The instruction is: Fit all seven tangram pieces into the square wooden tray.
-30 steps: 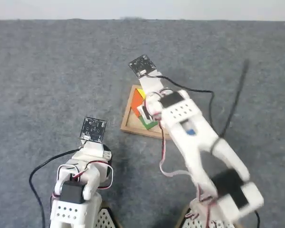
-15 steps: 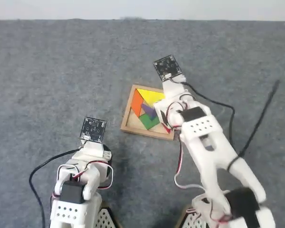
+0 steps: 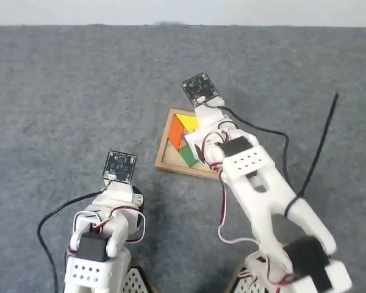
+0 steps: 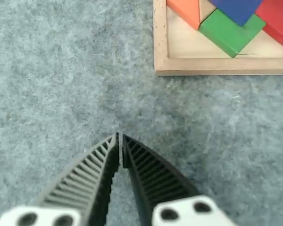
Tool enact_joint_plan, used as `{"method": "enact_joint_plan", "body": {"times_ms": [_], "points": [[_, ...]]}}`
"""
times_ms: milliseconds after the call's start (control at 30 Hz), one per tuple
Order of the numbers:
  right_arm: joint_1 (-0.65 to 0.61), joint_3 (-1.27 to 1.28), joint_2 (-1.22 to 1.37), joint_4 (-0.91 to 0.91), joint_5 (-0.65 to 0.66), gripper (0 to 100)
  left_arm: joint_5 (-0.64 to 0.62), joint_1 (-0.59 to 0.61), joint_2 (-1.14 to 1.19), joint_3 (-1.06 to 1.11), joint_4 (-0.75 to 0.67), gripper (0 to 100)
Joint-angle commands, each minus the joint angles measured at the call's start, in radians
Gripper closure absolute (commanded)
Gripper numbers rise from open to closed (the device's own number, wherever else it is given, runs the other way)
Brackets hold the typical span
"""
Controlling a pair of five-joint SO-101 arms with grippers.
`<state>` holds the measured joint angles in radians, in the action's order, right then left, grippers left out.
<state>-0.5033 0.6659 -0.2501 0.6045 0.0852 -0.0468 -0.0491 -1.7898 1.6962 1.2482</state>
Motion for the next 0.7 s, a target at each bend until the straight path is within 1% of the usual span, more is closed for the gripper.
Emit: {"method": "enact_joint_plan", "body": {"times_ms": [0,167,233,333,533,600,667], "points": [[-0.044,-0.031,-0.108,0.016,0.012,91.4,-0.012,-0.002,-0.012,-0.013,0.006,99],[-0.102,0.028,-0.120,-0.070,0.017,91.4,-0.012,-0.002,-0.012,-0.013,0.006,99],[-0.107,0.029,-0.116,-0.081,0.017,91.4,-0.012,-0.002,-0.012,-0.013,0.006,99],[-0.093,0.028,-0.097,-0.085,0.017,91.4,-0.012,-0.002,-0.012,-0.013,0.006,99],[-0.015,0.021,-0.082,-0.082,0.015,91.3,-0.012,-0.002,-0.012,-0.013,0.006,99],[-0.005,0.021,-0.084,-0.067,0.017,91.1,-0.012,-0.002,-0.012,-0.013,0.006,99],[-0.027,0.021,-0.087,-0.035,0.017,86.8,-0.012,-0.002,-0.012,-0.013,0.006,99]]}}
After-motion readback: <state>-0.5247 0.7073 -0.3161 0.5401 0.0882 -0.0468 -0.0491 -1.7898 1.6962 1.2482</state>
